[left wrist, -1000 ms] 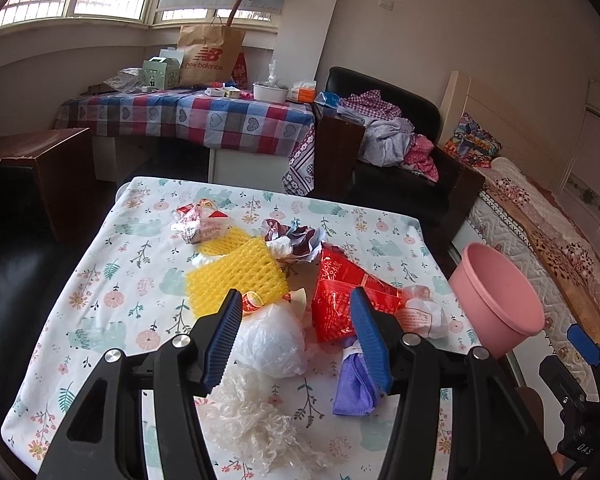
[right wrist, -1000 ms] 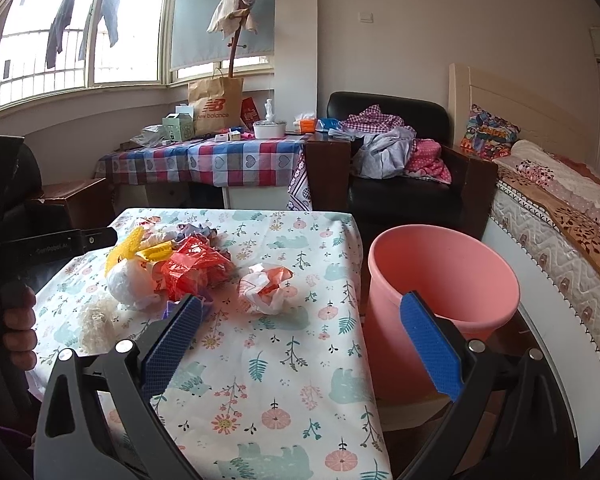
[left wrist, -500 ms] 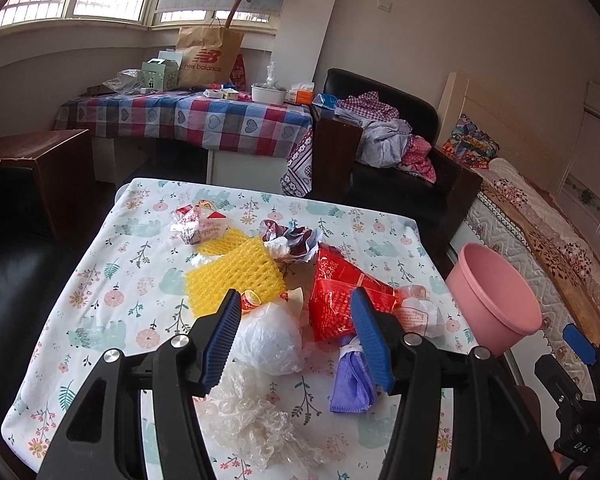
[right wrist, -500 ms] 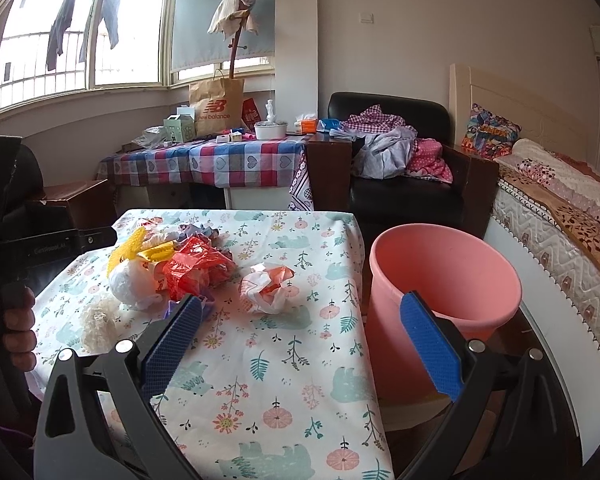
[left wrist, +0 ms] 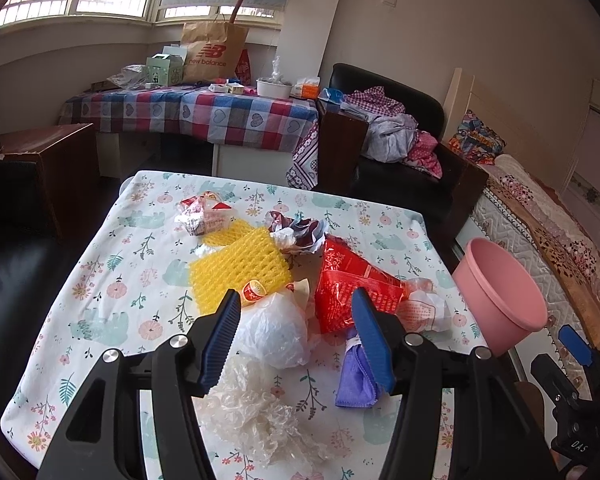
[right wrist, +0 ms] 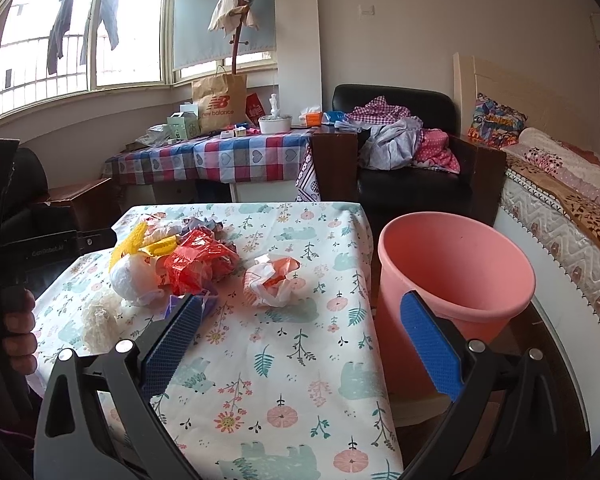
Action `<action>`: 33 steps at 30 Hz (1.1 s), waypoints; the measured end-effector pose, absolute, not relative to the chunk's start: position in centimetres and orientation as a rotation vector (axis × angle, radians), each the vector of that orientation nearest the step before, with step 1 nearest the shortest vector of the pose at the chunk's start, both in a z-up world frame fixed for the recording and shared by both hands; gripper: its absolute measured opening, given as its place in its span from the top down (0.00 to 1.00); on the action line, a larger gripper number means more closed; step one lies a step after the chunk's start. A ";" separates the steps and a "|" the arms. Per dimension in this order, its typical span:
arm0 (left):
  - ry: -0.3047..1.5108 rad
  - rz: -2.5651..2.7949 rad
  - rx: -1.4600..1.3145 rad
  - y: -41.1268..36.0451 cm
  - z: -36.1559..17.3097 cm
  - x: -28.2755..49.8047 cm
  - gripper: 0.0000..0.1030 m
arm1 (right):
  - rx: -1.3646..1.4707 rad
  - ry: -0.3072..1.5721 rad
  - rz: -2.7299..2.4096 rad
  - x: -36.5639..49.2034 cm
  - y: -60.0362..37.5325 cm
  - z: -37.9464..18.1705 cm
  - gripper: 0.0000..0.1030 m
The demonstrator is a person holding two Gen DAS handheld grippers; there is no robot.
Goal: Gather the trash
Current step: 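Move both grippers toward the trash pile on the floral table, then close the right gripper on the white plastic bag while the left gripper grasps the white-and-orange bag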
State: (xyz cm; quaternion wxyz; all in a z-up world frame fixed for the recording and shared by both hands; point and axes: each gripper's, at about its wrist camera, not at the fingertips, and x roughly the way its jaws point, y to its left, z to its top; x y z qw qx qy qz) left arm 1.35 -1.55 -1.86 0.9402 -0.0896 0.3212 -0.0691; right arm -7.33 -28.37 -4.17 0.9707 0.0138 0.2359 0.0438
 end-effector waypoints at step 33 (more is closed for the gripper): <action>0.715 -0.128 -0.148 1.2 -3.0 -3.6 0.40 | 0.127 0.535 0.191 -5.0 -28.1 -6.8 0.03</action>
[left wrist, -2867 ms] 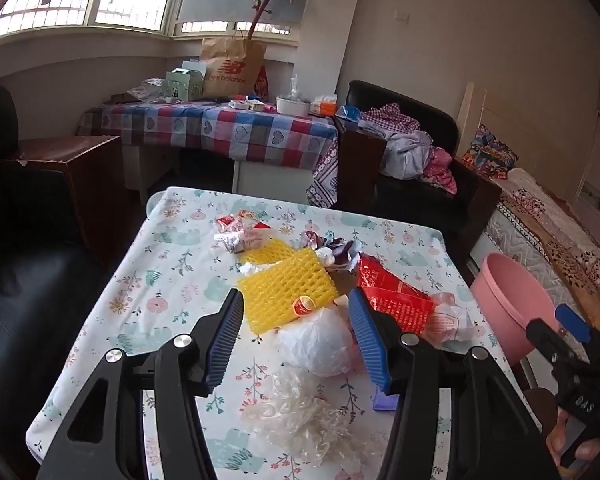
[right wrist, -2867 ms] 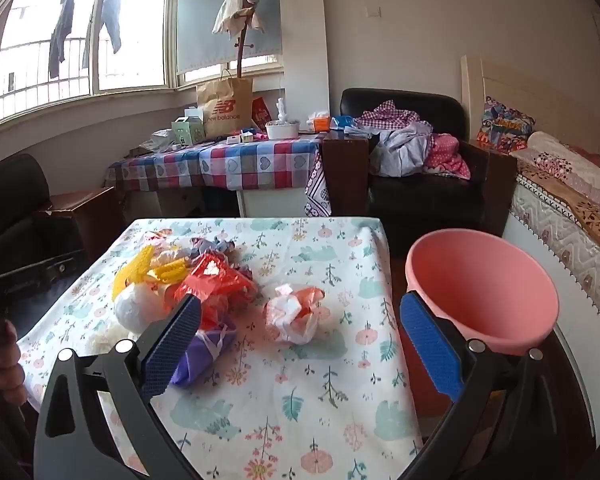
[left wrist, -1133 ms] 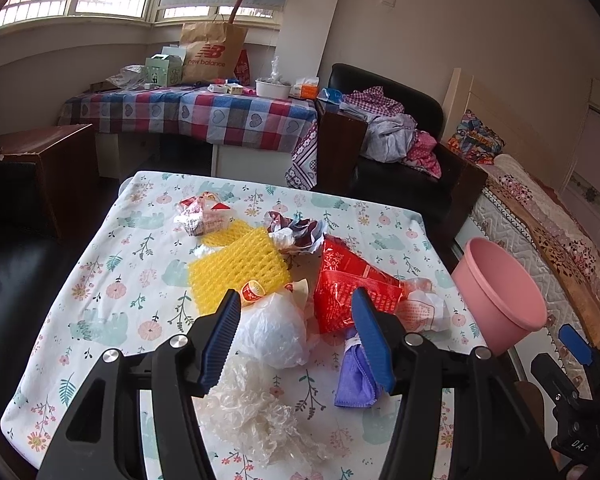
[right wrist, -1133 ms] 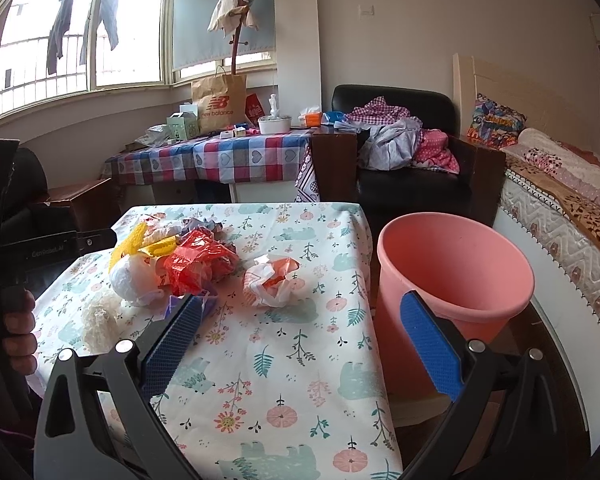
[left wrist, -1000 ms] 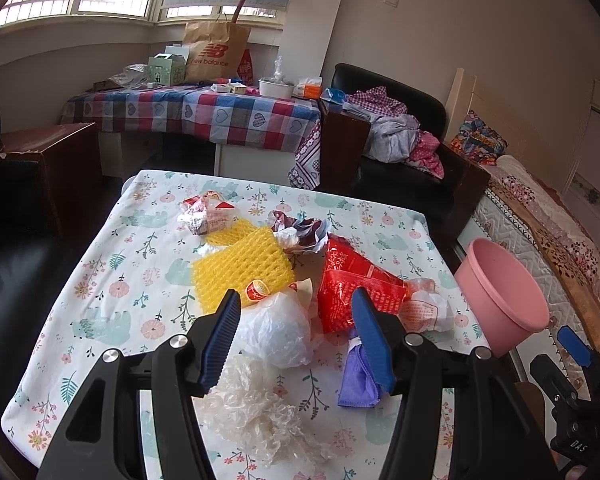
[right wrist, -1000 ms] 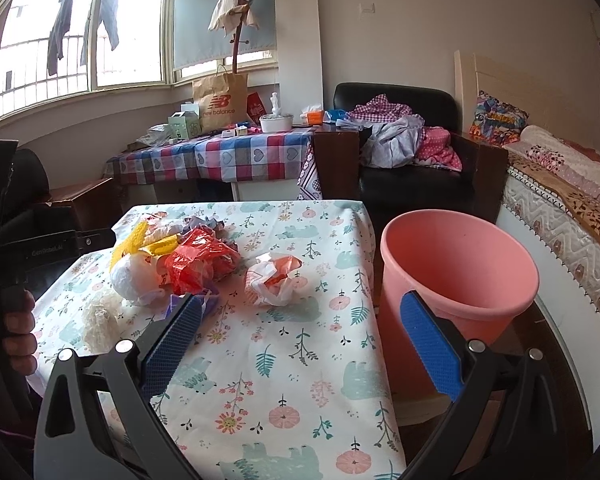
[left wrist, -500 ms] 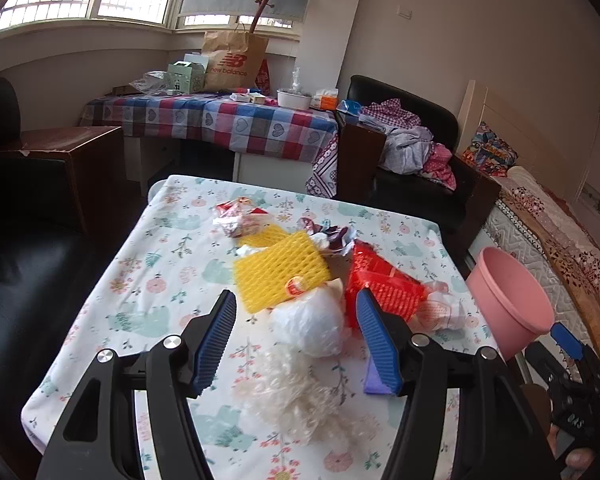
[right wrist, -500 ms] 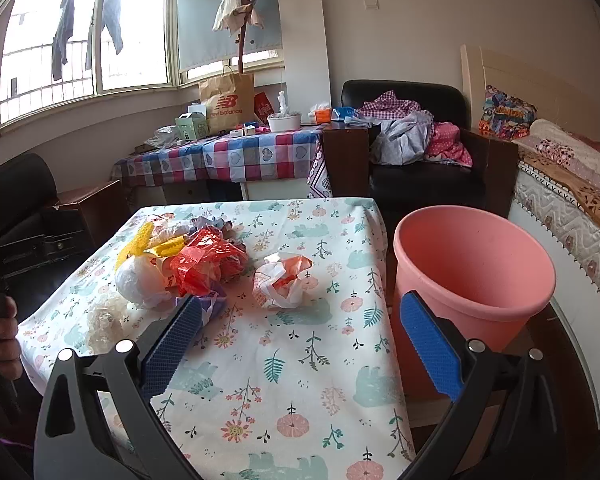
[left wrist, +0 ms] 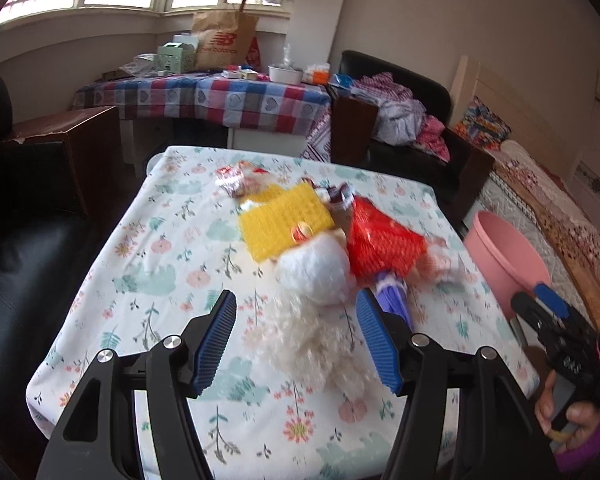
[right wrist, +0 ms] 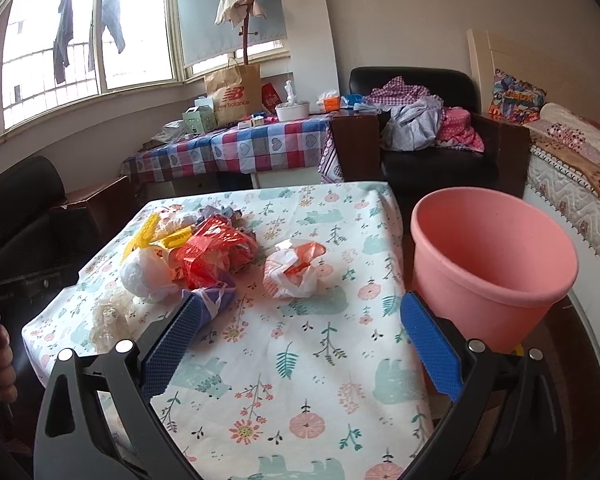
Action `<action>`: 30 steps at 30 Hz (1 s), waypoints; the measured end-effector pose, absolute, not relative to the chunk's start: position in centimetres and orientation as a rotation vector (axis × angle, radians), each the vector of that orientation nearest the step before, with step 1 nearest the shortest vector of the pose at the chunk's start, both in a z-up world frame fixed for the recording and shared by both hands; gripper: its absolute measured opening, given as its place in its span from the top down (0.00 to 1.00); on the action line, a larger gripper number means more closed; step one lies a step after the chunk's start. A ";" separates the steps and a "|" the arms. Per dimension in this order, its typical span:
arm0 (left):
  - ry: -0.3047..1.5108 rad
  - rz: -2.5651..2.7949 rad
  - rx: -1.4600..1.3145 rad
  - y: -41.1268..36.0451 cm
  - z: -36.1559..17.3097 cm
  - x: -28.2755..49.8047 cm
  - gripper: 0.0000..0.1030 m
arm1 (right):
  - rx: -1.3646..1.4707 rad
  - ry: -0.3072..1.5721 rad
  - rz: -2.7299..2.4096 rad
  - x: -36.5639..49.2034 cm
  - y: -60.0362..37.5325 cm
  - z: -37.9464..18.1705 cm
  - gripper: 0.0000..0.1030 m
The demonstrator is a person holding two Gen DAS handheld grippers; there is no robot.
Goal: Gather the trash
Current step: 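Close the right gripper on the white plastic bag while the left gripper grasps the white-and-orange bag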
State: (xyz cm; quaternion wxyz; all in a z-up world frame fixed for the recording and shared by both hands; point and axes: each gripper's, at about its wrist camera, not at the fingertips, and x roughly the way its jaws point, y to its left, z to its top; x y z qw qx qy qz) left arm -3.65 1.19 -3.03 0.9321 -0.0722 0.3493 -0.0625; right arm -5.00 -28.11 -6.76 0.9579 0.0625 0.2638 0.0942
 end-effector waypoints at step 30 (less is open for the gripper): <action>0.801 -0.270 -0.019 -2.0 -5.7 -5.0 0.58 | 0.094 0.563 0.209 -5.0 -26.9 -7.5 0.03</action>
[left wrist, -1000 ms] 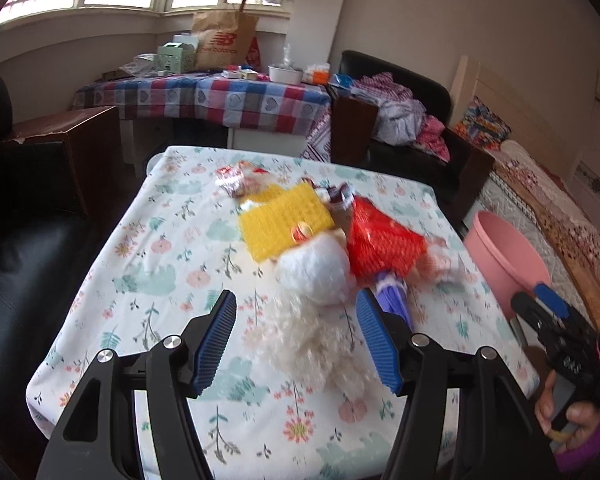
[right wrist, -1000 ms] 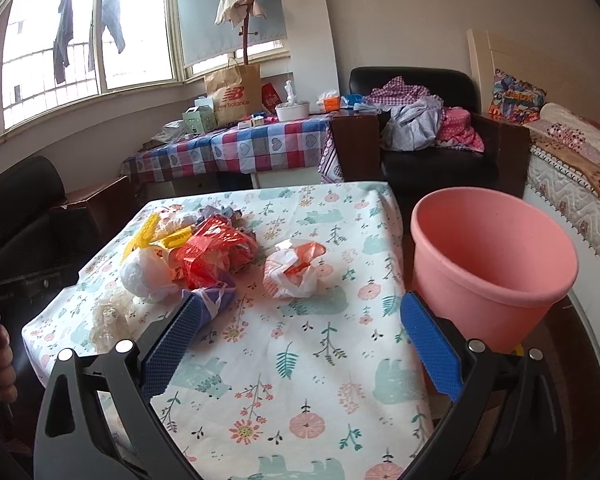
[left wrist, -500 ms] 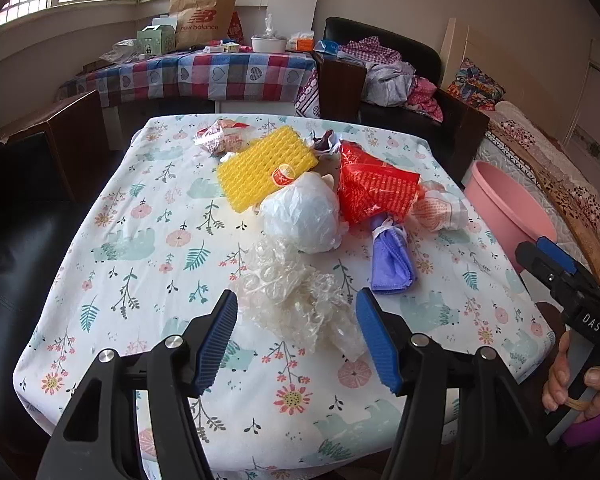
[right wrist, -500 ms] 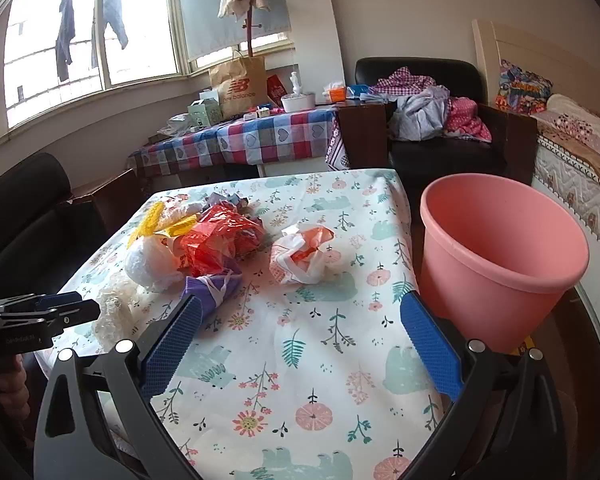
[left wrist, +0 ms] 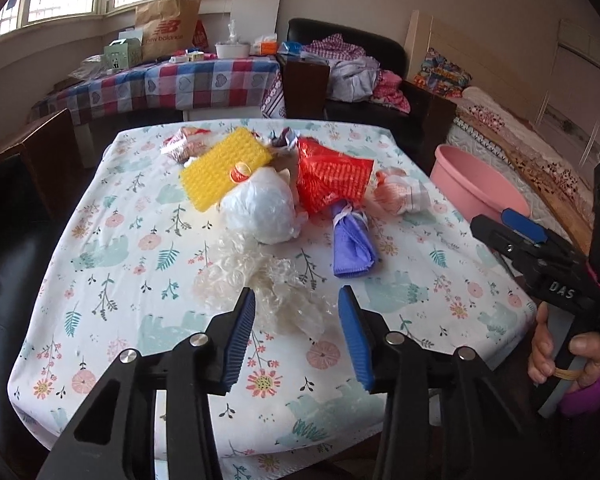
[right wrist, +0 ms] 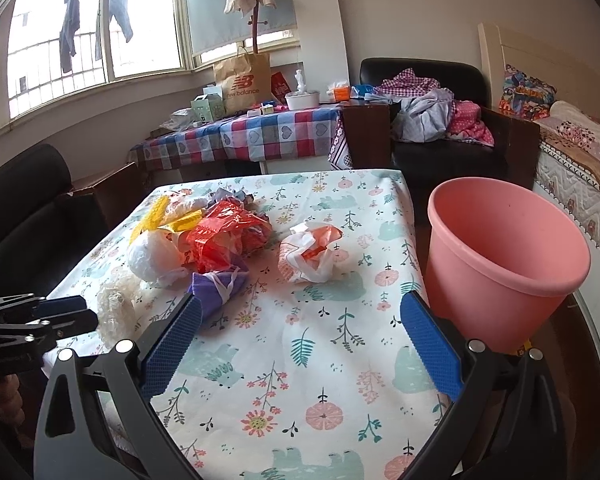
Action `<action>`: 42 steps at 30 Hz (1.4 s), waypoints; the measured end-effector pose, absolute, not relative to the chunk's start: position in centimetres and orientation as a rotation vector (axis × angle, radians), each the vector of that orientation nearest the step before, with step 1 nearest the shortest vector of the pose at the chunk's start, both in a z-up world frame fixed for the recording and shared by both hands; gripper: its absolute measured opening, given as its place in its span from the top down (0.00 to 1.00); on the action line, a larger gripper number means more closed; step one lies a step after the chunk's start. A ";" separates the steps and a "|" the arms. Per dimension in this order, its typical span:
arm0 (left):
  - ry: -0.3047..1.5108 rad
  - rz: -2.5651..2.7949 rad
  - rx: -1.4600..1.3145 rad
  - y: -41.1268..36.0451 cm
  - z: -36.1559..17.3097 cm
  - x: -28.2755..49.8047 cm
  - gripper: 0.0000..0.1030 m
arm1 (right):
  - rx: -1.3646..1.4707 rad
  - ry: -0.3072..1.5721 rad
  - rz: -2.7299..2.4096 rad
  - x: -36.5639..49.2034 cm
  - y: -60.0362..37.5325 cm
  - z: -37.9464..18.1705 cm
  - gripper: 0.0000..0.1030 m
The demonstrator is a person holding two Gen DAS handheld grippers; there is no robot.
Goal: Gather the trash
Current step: 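Close the right gripper on the white plastic bag while the left gripper grasps the white-and-orange bag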
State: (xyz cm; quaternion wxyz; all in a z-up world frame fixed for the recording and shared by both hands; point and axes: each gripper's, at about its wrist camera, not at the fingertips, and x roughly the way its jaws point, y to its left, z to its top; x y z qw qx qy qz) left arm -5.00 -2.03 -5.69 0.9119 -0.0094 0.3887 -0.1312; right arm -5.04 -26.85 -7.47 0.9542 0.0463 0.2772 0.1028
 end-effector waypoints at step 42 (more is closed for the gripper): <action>0.841 -0.263 -0.138 -0.2 -4.9 3.7 0.90 | 0.131 0.663 0.208 2.3 -27.2 -7.4 0.23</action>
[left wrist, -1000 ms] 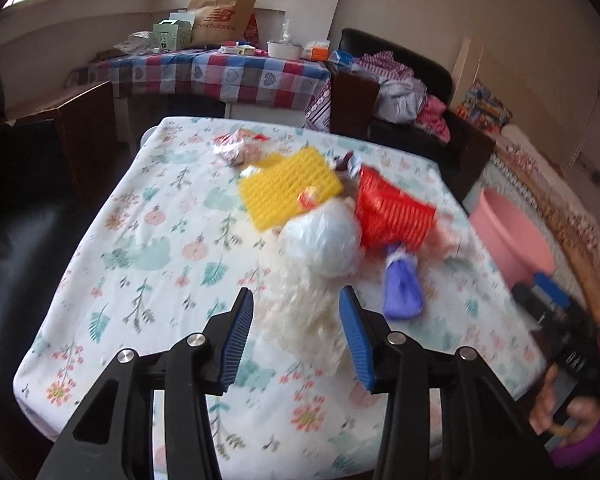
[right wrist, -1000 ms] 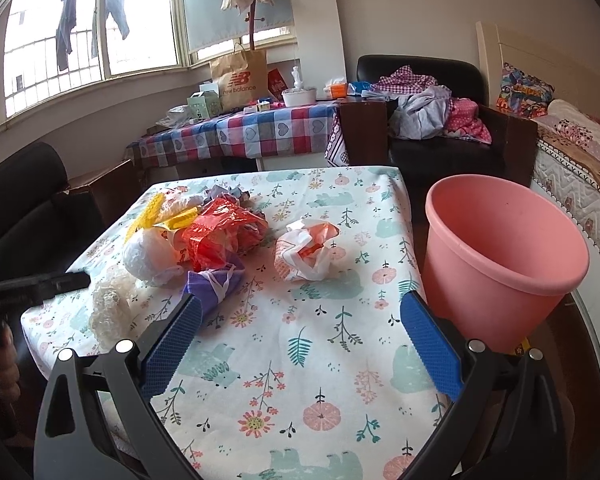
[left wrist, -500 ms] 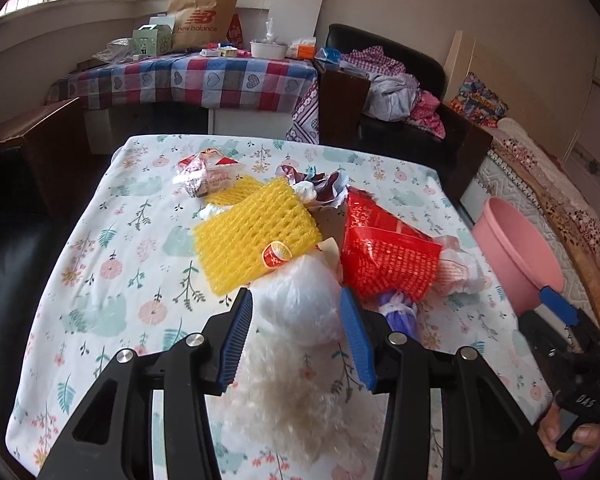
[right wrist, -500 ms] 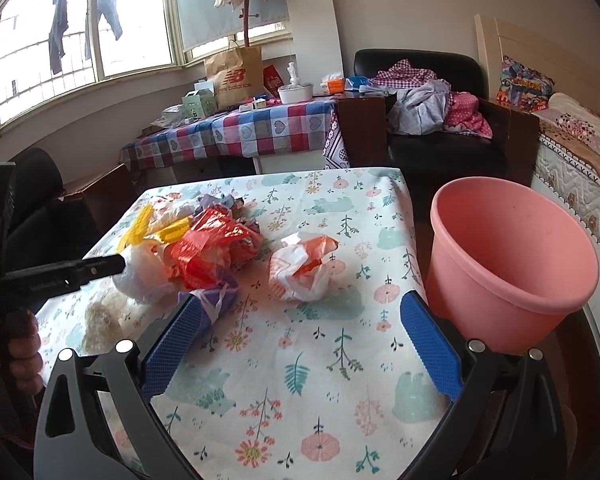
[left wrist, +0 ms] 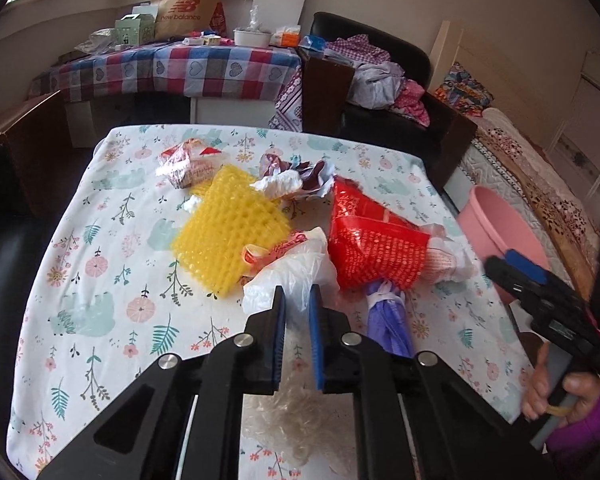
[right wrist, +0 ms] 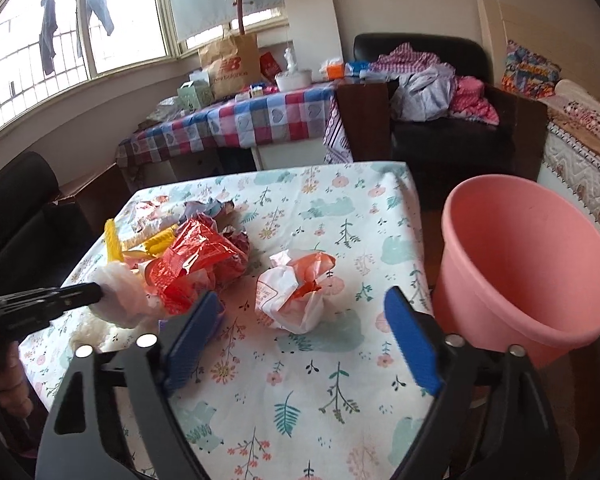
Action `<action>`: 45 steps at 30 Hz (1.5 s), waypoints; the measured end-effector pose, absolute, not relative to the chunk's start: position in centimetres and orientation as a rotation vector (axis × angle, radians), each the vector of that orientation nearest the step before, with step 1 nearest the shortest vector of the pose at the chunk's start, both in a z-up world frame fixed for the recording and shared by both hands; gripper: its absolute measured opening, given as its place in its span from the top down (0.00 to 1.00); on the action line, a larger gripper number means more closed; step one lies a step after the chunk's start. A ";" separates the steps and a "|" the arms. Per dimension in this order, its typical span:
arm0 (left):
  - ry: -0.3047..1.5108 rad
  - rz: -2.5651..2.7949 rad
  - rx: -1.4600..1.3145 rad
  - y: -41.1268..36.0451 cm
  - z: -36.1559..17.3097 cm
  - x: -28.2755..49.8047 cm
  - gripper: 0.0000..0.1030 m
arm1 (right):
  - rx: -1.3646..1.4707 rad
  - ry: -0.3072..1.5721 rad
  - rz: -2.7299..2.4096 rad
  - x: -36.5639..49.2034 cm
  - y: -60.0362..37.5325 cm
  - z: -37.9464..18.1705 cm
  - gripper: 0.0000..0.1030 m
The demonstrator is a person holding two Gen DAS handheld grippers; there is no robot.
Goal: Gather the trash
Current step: 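Close the right gripper on the white plastic bag while the left gripper grasps the white-and-orange bag, then carry both held bags over the pink bucket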
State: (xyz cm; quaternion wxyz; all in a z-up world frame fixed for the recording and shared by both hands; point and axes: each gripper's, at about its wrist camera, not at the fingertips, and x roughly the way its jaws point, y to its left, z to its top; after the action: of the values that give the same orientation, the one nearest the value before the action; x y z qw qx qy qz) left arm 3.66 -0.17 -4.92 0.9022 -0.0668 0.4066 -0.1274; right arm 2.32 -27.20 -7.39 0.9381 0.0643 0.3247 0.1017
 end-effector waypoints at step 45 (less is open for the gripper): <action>0.702 -0.713 -0.080 -15.6 1.6 5.2 0.91 | 0.219 0.568 0.036 -3.7 -38.1 -2.0 0.96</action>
State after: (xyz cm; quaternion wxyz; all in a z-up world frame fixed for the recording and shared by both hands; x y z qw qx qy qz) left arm 5.24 -15.65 1.62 0.8767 -0.0386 0.3363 -0.3419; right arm -3.74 -38.14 -1.98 0.9538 0.1080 0.2797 0.0179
